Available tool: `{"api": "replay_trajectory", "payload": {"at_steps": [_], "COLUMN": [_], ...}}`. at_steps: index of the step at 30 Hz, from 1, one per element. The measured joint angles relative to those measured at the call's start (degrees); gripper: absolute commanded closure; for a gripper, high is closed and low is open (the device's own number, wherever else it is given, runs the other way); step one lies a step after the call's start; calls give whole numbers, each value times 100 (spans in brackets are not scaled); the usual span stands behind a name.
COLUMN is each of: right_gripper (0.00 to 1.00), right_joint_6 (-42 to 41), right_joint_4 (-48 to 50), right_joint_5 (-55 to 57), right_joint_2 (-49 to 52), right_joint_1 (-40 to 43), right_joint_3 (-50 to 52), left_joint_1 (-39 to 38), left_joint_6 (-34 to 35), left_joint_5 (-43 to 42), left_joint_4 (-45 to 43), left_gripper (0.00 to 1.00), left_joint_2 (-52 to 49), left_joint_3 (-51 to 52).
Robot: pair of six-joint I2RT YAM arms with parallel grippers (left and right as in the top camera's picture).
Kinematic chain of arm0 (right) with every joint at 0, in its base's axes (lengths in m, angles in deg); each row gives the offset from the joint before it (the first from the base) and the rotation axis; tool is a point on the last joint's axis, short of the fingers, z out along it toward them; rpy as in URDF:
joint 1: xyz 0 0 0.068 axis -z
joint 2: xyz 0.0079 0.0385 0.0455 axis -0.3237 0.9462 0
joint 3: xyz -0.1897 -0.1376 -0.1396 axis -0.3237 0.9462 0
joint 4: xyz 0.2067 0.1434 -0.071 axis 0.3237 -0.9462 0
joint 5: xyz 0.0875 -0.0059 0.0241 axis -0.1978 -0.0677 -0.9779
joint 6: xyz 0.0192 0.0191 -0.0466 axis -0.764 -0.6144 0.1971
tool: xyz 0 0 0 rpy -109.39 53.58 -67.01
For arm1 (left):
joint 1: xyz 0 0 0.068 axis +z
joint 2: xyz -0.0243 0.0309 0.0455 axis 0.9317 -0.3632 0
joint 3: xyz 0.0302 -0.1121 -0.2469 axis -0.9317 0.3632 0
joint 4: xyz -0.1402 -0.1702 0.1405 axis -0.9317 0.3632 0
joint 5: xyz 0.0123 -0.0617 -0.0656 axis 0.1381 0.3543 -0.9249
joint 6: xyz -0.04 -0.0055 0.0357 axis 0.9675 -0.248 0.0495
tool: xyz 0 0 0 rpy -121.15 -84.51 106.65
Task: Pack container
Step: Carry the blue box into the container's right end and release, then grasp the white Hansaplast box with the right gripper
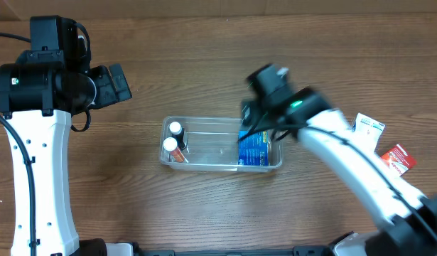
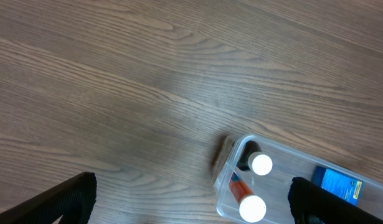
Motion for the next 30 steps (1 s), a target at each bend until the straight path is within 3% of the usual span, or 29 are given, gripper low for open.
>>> {"api": "replay_trajectory", "payload": {"at_steps": [4, 9, 13, 21, 30], "right_gripper": [0, 0, 0, 0, 0], "right_joint_6": [9, 140, 372, 822, 909], "right_joint_4": [-256, -461, -658, -850, -404], "right_joint_5": [107, -420, -852, -1154, -1202], "right_joint_2": [-306, -240, 245, 1633, 2168], "right_joint_1": [1635, 3705, 4642, 4861, 4857], "right_joint_3": [-881, -975, -964, -866, -201], "left_joint_1": [0, 0, 0, 0, 0], "left_joint_6": [0, 0, 0, 0, 0], "left_joint_5": [-2, -2, -2, -20, -22], "left_joint_4": [2, 7, 4, 4, -4], "left_gripper": [0, 0, 0, 0, 0], "left_joint_2": [0, 0, 0, 0, 0], "left_joint_3": [0, 0, 0, 0, 0]}}
